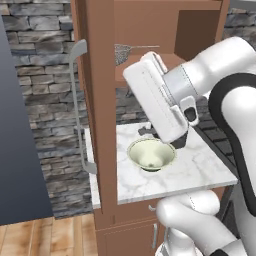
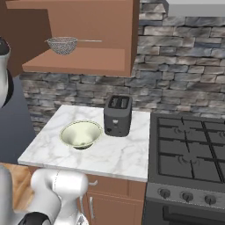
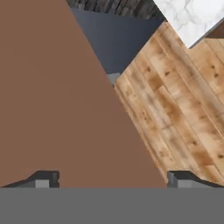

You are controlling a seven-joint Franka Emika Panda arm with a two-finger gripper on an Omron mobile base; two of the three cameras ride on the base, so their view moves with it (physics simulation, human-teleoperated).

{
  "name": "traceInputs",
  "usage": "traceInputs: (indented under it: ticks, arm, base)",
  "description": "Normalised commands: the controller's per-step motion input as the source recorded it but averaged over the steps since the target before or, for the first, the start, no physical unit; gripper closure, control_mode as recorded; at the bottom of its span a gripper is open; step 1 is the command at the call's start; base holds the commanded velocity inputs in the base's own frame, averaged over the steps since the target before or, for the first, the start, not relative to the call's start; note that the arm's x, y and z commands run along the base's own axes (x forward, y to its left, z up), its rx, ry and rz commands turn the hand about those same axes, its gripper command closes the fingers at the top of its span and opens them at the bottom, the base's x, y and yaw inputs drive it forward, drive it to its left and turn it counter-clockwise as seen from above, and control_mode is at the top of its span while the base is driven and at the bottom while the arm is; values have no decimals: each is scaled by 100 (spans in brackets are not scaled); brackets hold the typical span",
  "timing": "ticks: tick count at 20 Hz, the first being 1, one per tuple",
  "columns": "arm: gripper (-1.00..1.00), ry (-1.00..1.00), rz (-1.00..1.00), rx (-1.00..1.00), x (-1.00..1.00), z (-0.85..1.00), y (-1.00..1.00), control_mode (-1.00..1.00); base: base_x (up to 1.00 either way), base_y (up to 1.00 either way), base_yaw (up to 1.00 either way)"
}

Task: Open the cabinet and setup a tea strainer by placing it in the bowl upright.

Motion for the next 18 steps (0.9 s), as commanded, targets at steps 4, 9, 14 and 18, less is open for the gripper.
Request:
traceInputs:
  ticks: [4, 9, 14, 18]
  arm:
    - [-100, 4, -21, -18, 41, -36, -86, -100]
    - [-100, 8, -36, -33, 90, -26, -72, -100]
    - [-100, -8, -10, -46, 94, -35, -39, -100]
    - [-100, -7, -19, -53, 74, -44, -41, -100]
  base:
    - [0, 0, 0]
    - [0, 0, 0]
    - [0, 0, 0]
    - [0, 0, 0]
